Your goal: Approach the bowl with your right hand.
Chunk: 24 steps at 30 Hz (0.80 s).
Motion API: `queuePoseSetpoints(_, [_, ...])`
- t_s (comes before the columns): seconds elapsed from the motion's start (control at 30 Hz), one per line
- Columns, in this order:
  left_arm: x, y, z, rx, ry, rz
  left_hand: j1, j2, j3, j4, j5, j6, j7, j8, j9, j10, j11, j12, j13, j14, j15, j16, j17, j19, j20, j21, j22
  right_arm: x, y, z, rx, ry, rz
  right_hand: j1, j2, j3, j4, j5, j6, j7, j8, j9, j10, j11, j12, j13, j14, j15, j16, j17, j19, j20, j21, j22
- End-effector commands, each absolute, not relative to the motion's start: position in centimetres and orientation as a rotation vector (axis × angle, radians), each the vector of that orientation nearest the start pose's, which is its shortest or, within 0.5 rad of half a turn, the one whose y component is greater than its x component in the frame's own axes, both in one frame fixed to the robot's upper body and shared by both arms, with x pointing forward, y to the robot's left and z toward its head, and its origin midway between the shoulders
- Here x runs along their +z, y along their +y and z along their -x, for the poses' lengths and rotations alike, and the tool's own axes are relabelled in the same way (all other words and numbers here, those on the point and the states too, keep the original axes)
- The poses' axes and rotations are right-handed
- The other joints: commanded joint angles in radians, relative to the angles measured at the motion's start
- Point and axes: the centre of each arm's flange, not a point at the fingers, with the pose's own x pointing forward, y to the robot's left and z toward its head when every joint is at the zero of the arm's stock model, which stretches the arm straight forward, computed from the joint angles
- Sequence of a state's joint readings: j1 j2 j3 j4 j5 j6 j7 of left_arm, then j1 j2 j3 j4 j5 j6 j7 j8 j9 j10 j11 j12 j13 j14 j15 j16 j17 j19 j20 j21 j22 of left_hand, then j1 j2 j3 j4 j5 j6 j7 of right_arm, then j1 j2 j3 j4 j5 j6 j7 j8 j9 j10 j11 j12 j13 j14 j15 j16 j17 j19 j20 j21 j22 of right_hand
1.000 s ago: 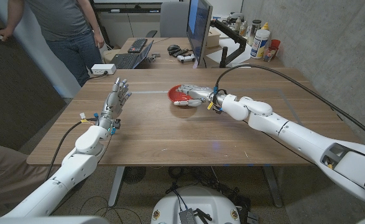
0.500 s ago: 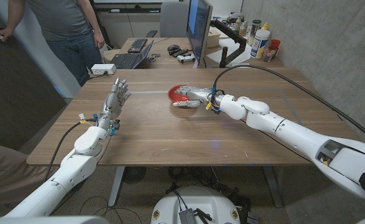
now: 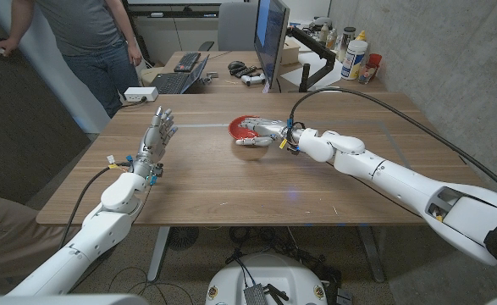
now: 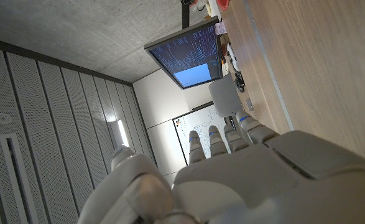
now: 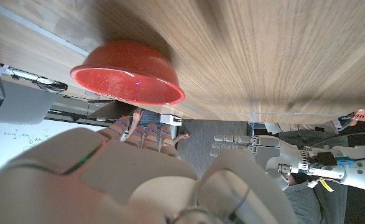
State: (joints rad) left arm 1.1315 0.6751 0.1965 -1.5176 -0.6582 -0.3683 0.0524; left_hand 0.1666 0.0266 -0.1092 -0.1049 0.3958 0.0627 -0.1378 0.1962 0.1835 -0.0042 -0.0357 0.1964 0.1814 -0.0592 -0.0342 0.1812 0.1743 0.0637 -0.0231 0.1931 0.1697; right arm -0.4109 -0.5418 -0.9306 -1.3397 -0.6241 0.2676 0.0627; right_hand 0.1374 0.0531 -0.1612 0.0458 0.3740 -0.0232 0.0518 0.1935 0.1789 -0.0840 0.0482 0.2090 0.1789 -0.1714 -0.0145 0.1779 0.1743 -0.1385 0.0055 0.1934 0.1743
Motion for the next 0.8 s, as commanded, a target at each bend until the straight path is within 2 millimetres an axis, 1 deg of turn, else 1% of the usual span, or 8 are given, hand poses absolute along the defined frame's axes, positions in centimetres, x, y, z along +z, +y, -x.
queuePoseSetpoints(0.03, [-6.51,36.37,-58.21,-0.089,-0.628,-0.010,0.011,0.003,-0.010,0.001,0.004,0.002,0.003,0.000,0.003,0.003,0.003,0.004,0.004,-0.003,-0.028,0.005,0.005,0.003,0.004,-0.001,0.005,1.07,-7.33,-64.84,0.460,-0.874,1.600,0.001,0.004,-0.002,-0.005,0.008,-0.001,0.003,-0.001,0.005,-0.006,-0.001,0.000,0.005,-0.066,-0.003,0.002,0.003,-0.010,0.000,0.000,0.005])
queuePoseSetpoints(0.3, [-6.49,36.09,-58.19,-0.102,-0.624,-0.008,0.011,0.003,-0.011,0.001,0.004,0.002,0.004,0.000,0.003,0.002,0.002,0.003,0.004,-0.003,-0.028,0.004,0.005,0.003,0.004,-0.001,0.005,0.95,-7.23,-65.24,0.465,-0.865,1.605,0.001,0.005,-0.003,-0.005,0.009,-0.001,0.003,-0.001,0.005,-0.005,-0.002,0.001,0.005,-0.067,-0.007,0.002,0.003,-0.011,0.002,0.000,0.005])
queuePoseSetpoints(0.4, [-6.41,36.03,-58.11,-0.104,-0.626,-0.011,0.011,0.003,-0.011,0.001,0.004,0.002,0.004,0.000,0.003,0.000,0.002,0.003,0.004,-0.003,-0.028,0.004,0.005,0.003,0.004,-0.001,0.005,0.85,-7.15,-65.33,0.466,-0.862,1.603,0.000,0.006,-0.004,-0.005,0.009,0.000,0.003,0.000,0.005,-0.004,-0.003,0.001,0.005,-0.065,-0.011,0.003,0.003,-0.007,-0.009,0.002,0.005])
queuePoseSetpoints(0.57, [-6.14,36.22,-57.99,-0.097,-0.633,-0.018,0.012,0.004,-0.012,0.001,0.004,0.002,0.004,0.000,0.003,0.001,0.004,0.003,0.004,-0.004,-0.028,0.004,0.005,0.003,0.004,-0.001,0.005,0.85,-7.09,-65.41,0.469,-0.859,1.606,0.000,0.007,-0.004,-0.005,0.010,-0.002,0.002,-0.001,0.005,-0.007,-0.002,0.000,0.005,-0.068,-0.009,0.002,0.003,-0.011,0.003,0.000,0.005])
queuePoseSetpoints(0.7, [-5.99,36.36,-57.96,-0.095,-0.636,-0.017,0.012,0.004,-0.012,0.001,0.004,0.002,0.004,0.000,0.003,0.001,0.006,0.003,0.004,-0.005,-0.029,0.004,0.005,0.003,0.004,-0.001,0.005,0.75,-6.97,-65.61,0.474,-0.855,1.611,0.000,0.007,-0.004,-0.005,0.010,-0.003,0.002,-0.002,0.005,-0.008,-0.003,0.000,0.005,-0.069,-0.009,0.002,0.003,-0.012,0.005,0.000,0.005])
queuePoseSetpoints(0.8, [-6.00,36.37,-57.98,-0.097,-0.632,-0.020,0.012,0.004,-0.012,0.001,0.004,0.002,0.004,0.000,0.003,0.002,0.003,0.003,0.004,-0.003,-0.029,0.005,0.005,0.003,0.004,0.000,0.005,0.65,-6.83,-65.73,0.483,-0.852,1.621,0.000,0.008,-0.004,-0.005,0.011,-0.003,0.002,-0.002,0.005,-0.010,-0.003,-0.001,0.005,-0.068,-0.008,0.002,0.003,-0.012,0.001,0.000,0.005])
